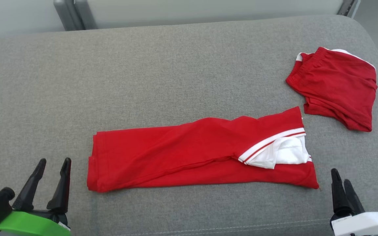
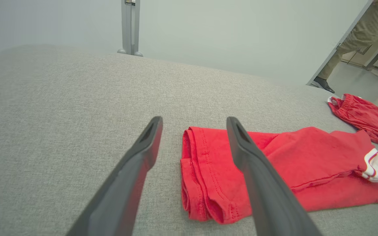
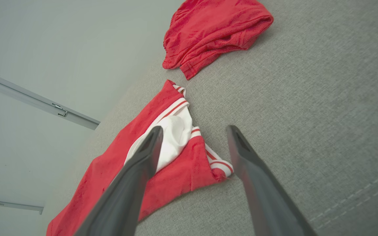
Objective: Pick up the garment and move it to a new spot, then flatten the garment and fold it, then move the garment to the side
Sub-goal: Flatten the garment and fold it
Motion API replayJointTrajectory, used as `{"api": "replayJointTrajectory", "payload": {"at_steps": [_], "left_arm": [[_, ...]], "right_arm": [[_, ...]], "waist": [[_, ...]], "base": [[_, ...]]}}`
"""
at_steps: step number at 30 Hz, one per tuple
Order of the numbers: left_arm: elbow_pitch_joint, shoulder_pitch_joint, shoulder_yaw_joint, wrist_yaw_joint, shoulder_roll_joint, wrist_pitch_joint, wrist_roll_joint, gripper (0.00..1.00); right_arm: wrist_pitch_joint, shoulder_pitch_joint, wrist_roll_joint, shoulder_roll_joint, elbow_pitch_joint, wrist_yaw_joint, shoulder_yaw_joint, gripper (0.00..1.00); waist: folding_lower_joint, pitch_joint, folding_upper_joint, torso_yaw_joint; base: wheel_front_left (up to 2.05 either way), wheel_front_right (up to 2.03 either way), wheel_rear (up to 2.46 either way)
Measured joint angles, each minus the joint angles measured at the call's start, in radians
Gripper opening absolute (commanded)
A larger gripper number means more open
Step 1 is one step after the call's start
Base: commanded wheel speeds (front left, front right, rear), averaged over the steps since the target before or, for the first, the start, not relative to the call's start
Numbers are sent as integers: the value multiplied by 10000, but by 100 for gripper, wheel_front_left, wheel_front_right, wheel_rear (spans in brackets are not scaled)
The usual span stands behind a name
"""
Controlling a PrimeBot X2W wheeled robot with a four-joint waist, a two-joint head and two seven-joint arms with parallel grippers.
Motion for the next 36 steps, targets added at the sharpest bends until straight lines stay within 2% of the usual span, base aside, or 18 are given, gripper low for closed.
{"api": "replayJointTrajectory", "payload": {"at_steps": [8,18,23,36], "left_arm": [[-161,949,92,405,-514,0,888,100],[-679,1817,75,617,-658,0,1480,100],[-959,2119,339,627,-763,0,1668,100],[-1526,2384,788,614,-1034,0,1850,100]], "right_arm": [[-163,382,591,405,715,127,96,100],[-161,728,1718,890,1241,523,6,100],[-142,409,1985,926,1513,702,119,100],[-140,-177,2824,1039,2303,1049,71,100]], "waist": [[0,-636,0,349],[0,-1160,0,1038],[0,-1082,0,1260],[0,-537,0,1204]], "base": [[0,0,0],[0,0,0],[0,0,0],[0,0,0]]}}
